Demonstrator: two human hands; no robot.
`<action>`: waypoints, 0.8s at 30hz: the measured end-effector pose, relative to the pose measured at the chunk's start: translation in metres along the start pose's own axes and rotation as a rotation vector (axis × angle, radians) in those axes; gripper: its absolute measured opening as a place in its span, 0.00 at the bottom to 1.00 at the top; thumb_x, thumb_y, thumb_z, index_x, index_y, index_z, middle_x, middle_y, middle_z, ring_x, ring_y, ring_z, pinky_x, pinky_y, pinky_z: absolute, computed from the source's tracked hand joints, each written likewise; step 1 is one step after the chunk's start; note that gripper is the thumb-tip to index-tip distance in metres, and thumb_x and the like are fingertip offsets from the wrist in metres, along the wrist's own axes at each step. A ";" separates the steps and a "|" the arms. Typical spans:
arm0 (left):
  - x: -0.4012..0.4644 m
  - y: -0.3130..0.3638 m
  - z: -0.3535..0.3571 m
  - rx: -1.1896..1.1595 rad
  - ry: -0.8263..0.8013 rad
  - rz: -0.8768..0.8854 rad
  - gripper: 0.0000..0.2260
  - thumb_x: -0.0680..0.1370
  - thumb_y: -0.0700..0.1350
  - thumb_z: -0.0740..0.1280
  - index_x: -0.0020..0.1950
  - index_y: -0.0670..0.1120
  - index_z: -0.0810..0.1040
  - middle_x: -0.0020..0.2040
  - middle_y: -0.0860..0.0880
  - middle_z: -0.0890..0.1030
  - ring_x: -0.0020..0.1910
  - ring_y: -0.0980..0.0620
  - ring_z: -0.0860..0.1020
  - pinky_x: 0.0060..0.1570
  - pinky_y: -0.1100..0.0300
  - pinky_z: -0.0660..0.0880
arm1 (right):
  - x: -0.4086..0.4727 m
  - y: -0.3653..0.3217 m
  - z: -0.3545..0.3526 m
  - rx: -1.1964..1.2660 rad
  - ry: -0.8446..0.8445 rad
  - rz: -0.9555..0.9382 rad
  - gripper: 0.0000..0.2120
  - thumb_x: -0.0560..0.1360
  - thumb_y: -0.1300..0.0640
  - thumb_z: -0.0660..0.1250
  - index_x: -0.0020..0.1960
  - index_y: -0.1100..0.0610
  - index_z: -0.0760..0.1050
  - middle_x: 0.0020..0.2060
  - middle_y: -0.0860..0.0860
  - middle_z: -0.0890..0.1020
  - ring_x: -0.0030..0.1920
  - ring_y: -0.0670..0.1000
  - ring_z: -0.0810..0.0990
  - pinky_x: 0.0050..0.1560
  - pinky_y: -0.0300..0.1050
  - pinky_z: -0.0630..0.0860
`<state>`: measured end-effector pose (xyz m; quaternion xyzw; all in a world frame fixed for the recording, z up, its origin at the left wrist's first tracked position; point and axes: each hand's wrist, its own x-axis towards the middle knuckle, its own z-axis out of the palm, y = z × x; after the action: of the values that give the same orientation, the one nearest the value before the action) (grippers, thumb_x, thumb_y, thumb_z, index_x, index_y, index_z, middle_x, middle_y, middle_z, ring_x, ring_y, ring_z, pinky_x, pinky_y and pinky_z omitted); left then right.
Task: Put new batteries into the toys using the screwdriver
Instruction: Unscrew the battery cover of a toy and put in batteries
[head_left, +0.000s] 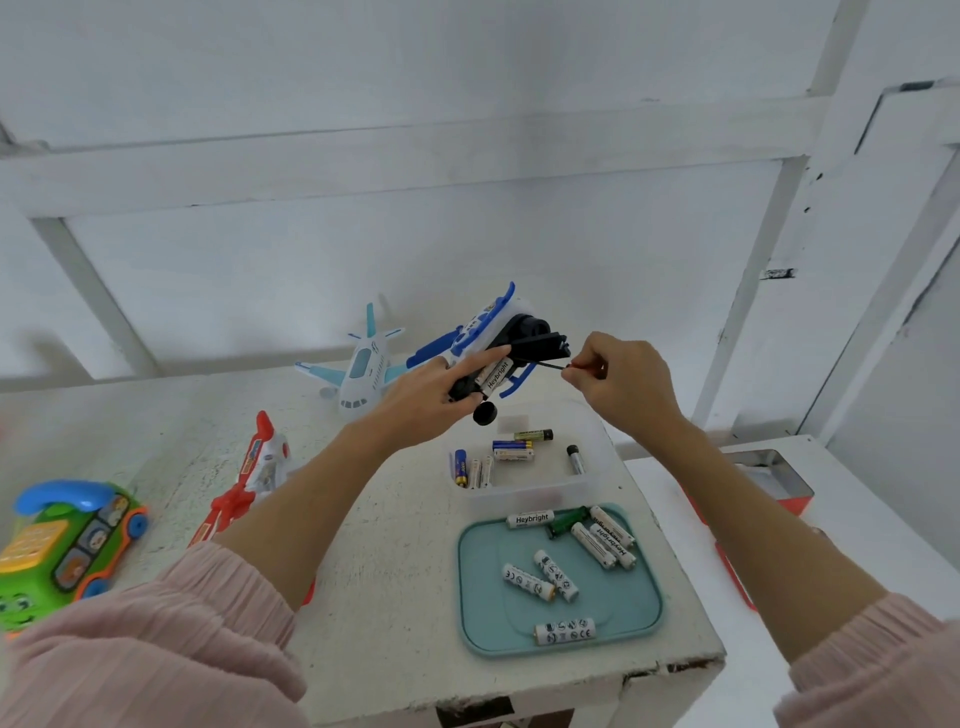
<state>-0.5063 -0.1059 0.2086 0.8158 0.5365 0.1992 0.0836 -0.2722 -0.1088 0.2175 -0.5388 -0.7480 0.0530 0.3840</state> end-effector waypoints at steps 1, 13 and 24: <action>0.000 0.001 0.000 0.003 -0.002 0.004 0.25 0.81 0.50 0.58 0.68 0.74 0.51 0.48 0.49 0.71 0.44 0.53 0.69 0.49 0.56 0.70 | 0.000 -0.001 0.000 -0.005 -0.005 0.002 0.07 0.72 0.57 0.70 0.40 0.61 0.76 0.32 0.53 0.81 0.31 0.51 0.73 0.34 0.41 0.67; 0.004 -0.002 -0.001 0.001 -0.024 -0.022 0.25 0.81 0.50 0.58 0.69 0.73 0.51 0.47 0.49 0.70 0.44 0.52 0.70 0.50 0.56 0.70 | -0.001 0.004 -0.006 0.019 -0.049 0.041 0.07 0.71 0.57 0.71 0.37 0.59 0.76 0.33 0.52 0.82 0.33 0.51 0.74 0.34 0.39 0.66; 0.002 0.005 -0.008 -0.436 -0.012 -0.111 0.27 0.81 0.44 0.59 0.63 0.78 0.58 0.64 0.52 0.71 0.48 0.47 0.75 0.49 0.54 0.73 | -0.004 -0.009 0.008 0.184 0.125 0.013 0.06 0.73 0.59 0.69 0.40 0.61 0.75 0.28 0.42 0.73 0.28 0.41 0.69 0.34 0.43 0.67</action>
<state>-0.5047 -0.1073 0.2181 0.7486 0.5244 0.3007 0.2723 -0.2833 -0.1129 0.2145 -0.5084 -0.7111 0.0902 0.4772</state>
